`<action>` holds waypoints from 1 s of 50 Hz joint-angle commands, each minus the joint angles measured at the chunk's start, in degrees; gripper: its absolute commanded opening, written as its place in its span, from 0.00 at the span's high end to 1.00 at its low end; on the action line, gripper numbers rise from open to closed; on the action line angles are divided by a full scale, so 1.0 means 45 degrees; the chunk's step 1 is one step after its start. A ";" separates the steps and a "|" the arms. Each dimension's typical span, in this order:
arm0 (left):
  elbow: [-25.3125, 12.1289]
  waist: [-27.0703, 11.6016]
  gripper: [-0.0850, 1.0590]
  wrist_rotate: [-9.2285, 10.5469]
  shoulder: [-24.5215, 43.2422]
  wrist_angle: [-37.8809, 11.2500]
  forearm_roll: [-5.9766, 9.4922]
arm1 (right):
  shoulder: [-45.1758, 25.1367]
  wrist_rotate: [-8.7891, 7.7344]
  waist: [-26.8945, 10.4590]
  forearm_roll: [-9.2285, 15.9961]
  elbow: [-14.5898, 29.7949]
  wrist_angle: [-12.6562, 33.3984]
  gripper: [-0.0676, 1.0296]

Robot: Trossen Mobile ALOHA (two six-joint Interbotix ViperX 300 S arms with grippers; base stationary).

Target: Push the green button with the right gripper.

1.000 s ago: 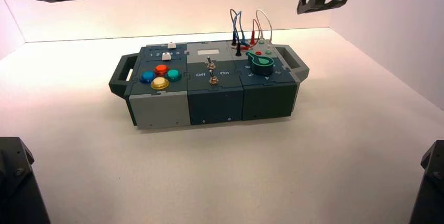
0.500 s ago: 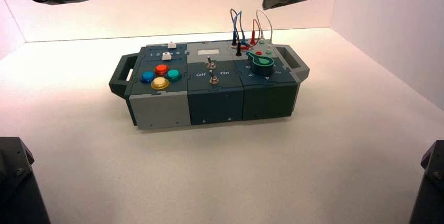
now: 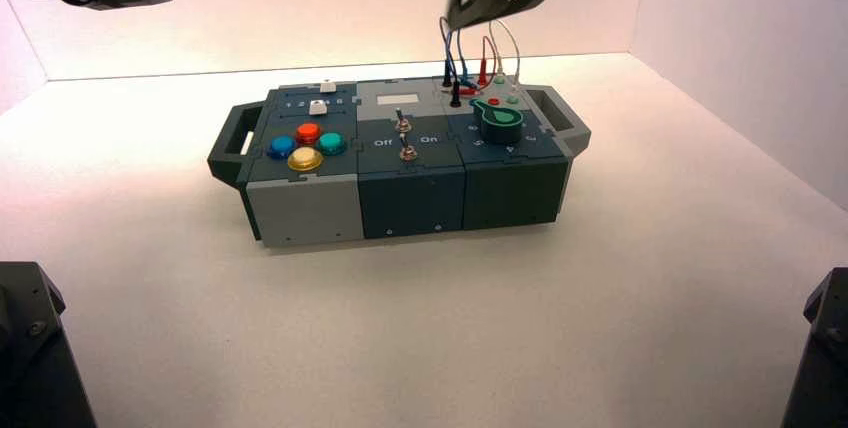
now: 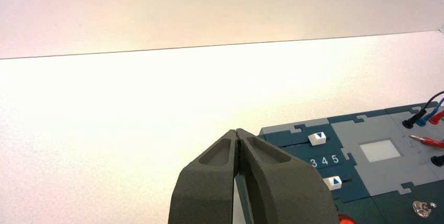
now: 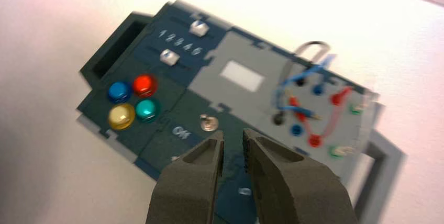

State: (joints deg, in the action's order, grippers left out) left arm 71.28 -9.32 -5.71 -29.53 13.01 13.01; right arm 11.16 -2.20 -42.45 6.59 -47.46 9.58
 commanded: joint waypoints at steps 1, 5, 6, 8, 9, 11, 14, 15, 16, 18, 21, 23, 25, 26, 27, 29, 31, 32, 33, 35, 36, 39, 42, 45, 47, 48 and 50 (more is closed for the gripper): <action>-0.0371 0.0078 0.95 0.0000 -0.0039 0.0117 -0.0020 | -0.0391 0.0020 -0.0508 0.0039 0.0664 0.0020 0.77; -0.0371 0.0078 0.95 0.0000 -0.0020 0.0117 -0.0020 | -0.0840 -0.0020 -0.0801 0.0020 0.0938 0.0039 0.82; -0.0371 0.0078 0.95 0.0000 -0.0020 0.0117 -0.0020 | -0.0957 -0.0039 -0.0859 0.0020 0.1016 0.0020 0.84; -0.0371 0.0078 0.95 0.0000 -0.0039 0.0117 -0.0020 | -0.1016 -0.0039 -0.0918 0.0020 0.1055 0.0039 0.85; -0.0371 0.0078 0.95 0.0000 -0.0039 0.0117 -0.0020 | -0.1113 -0.0039 -0.0996 0.0000 0.1133 0.0039 0.86; -0.0371 0.0078 0.95 0.0000 -0.0039 0.0117 -0.0020 | -0.1250 -0.0059 -0.1074 0.0000 0.1250 0.0039 0.88; -0.0371 0.0078 0.95 0.0000 -0.0039 0.0117 -0.0020 | -0.1582 -0.0098 -0.1230 -0.0020 0.1504 0.0078 0.94; -0.0371 0.0078 0.95 0.0000 -0.0059 0.0117 -0.0020 | -0.1621 -0.0098 -0.1250 -0.0039 0.1523 0.0098 0.95; -0.0371 0.0078 0.95 0.0000 -0.0059 0.0117 -0.0039 | -0.1660 -0.0098 -0.1250 -0.0039 0.1602 0.0117 0.96; -0.0352 0.0078 0.95 0.0000 -0.0059 0.0117 -0.0039 | -0.1738 -0.0098 -0.1289 -0.0039 0.1660 0.0156 0.96; -0.0352 0.0078 0.95 0.0000 -0.0059 0.0117 -0.0020 | -0.1797 -0.0117 -0.1387 -0.0059 0.1738 0.0215 0.96; -0.0352 0.0078 0.95 0.0000 -0.0059 0.0117 -0.0020 | -0.1875 -0.0156 -0.1445 -0.0059 0.1816 0.0254 0.96; -0.0352 0.0078 0.95 0.0000 -0.0059 0.0117 -0.0020 | -0.1914 -0.0176 -0.1523 -0.0059 0.1875 0.0313 0.96; -0.0352 0.0078 0.95 0.0000 -0.0059 0.0117 -0.0020 | -0.1953 -0.0195 -0.1562 -0.0059 0.1914 0.0371 0.96; -0.0352 0.0078 0.95 0.0000 -0.0078 0.0117 -0.0039 | -0.1992 -0.0176 -0.1602 -0.0059 0.1953 0.0410 0.96; -0.0352 0.0078 0.95 0.0000 -0.0059 0.0117 -0.0020 | -0.2051 -0.0195 -0.1621 -0.0078 0.2031 0.0508 0.96; -0.0371 0.0078 0.95 0.0000 -0.0059 0.0117 -0.0020 | -0.2168 -0.0215 -0.1660 -0.0078 0.2188 0.0664 0.96; -0.0352 0.0078 0.95 0.0000 -0.0059 0.0117 -0.0039 | -0.2207 -0.0215 -0.1680 -0.0059 0.2207 0.0703 0.96; -0.0352 0.0078 0.95 0.0000 -0.0059 0.0117 -0.0039 | -0.2305 -0.0234 -0.1680 -0.0078 0.2305 0.0801 0.96; -0.0352 0.0078 0.95 0.0000 -0.0059 0.0117 -0.0039 | -0.2383 -0.0254 -0.1719 -0.0078 0.2383 0.0898 0.96; -0.0352 0.0078 0.95 0.0000 -0.0059 0.0117 -0.0039 | -0.2461 -0.0254 -0.1738 -0.0078 0.2441 0.0957 0.96; -0.0352 0.0078 0.95 0.0000 -0.0059 0.0117 -0.0020 | -0.2656 -0.0293 -0.1836 -0.0078 0.2598 0.1035 0.96; -0.0352 0.0078 0.95 0.0000 -0.0059 0.0117 -0.0020 | -0.2988 -0.0332 -0.2109 -0.0098 0.2871 0.1055 0.96; -0.0352 0.0078 0.95 0.0000 -0.0039 0.0117 -0.0020 | -0.3281 -0.0332 -0.2285 -0.0156 0.3164 0.1152 0.96; -0.0352 0.0078 0.95 0.0000 -0.0039 0.0117 -0.0039 | -0.3496 -0.0332 -0.2422 -0.0195 0.3379 0.1270 0.96; -0.0352 0.0078 0.95 0.0000 -0.0039 0.0117 -0.0020 | -0.3516 -0.0332 -0.2441 -0.0195 0.3418 0.1289 0.96; -0.0352 0.0078 0.95 -0.0020 -0.0039 0.0117 -0.0020 | -0.3711 -0.0332 -0.2559 -0.0215 0.3594 0.1367 0.96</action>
State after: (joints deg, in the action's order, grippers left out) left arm 71.28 -9.32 -5.80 -29.44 12.92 13.01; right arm -5.54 -3.43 -52.91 5.89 -34.01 15.56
